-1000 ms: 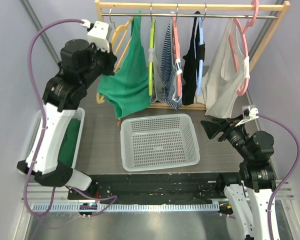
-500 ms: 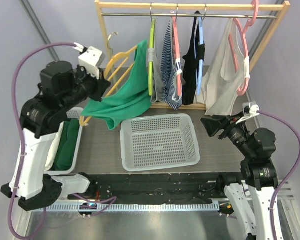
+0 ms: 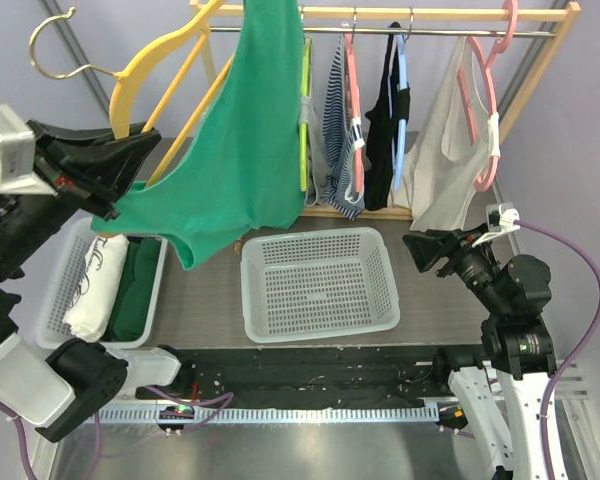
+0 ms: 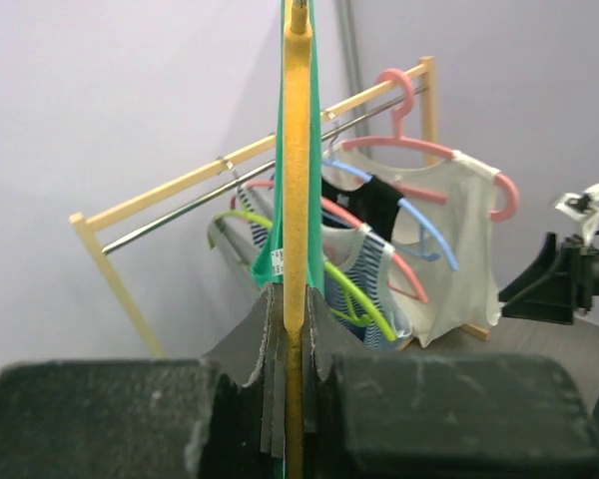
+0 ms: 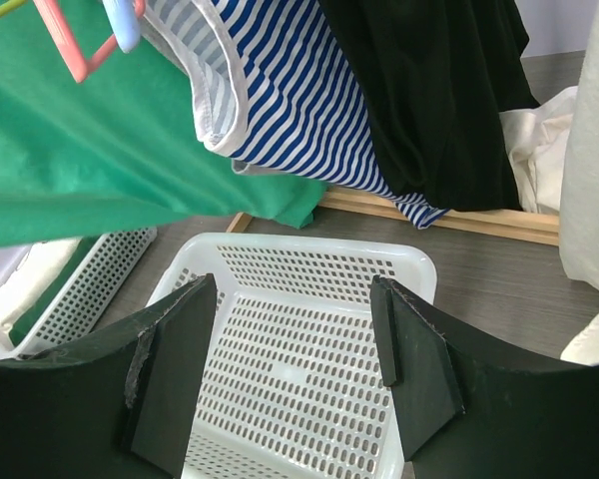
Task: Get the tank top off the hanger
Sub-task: Pick up the hanger from the clothesline, then remove the tank top from the hanger.
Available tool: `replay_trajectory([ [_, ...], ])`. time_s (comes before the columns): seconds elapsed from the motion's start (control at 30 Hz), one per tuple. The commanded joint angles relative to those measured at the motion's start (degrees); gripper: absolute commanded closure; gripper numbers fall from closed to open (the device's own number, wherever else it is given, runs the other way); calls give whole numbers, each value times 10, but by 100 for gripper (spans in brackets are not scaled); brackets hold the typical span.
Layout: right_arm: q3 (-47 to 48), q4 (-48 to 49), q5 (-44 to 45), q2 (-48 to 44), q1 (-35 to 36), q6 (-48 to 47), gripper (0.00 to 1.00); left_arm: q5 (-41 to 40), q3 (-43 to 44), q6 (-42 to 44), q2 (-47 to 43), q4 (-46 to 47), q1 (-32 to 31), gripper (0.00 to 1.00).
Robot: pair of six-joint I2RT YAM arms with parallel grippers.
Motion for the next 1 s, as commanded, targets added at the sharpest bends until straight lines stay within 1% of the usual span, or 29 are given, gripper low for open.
replay_trajectory([
  [0.0, 11, 6, 11, 3, 3, -8, 29, 123, 64, -11, 22, 27, -2, 100],
  [0.1, 7, 7, 13, 0, 3, -8, 30, 162, 116, -18, 30, 28, 1, 100],
  [0.2, 2, 8, 15, -1, 3, -7, 29, 173, 147, -41, 32, 48, 7, 100],
  [0.33, -2, 11, 11, -2, 4, -5, 29, 205, 149, -79, 22, 66, 23, 100],
  [0.47, -2, 12, 11, -8, 4, -5, 30, 234, 151, -119, 22, 106, 34, 100],
  [0.67, -6, 10, 10, -21, 5, -1, 30, 280, 171, -193, 41, 207, 57, 100],
  [0.7, -6, 10, 9, -23, 5, -1, 30, 285, 173, -205, 44, 243, 66, 100],
  [0.8, -6, 10, 5, -23, 4, 0, 30, 298, 180, -252, 61, 313, 90, 100],
  [0.83, -6, 10, 3, -23, 5, 1, 30, 296, 180, -264, 63, 361, 98, 100],
  [0.97, -6, 3, -10, -23, 4, -5, 30, 305, 172, -330, 79, 444, 130, 100],
])
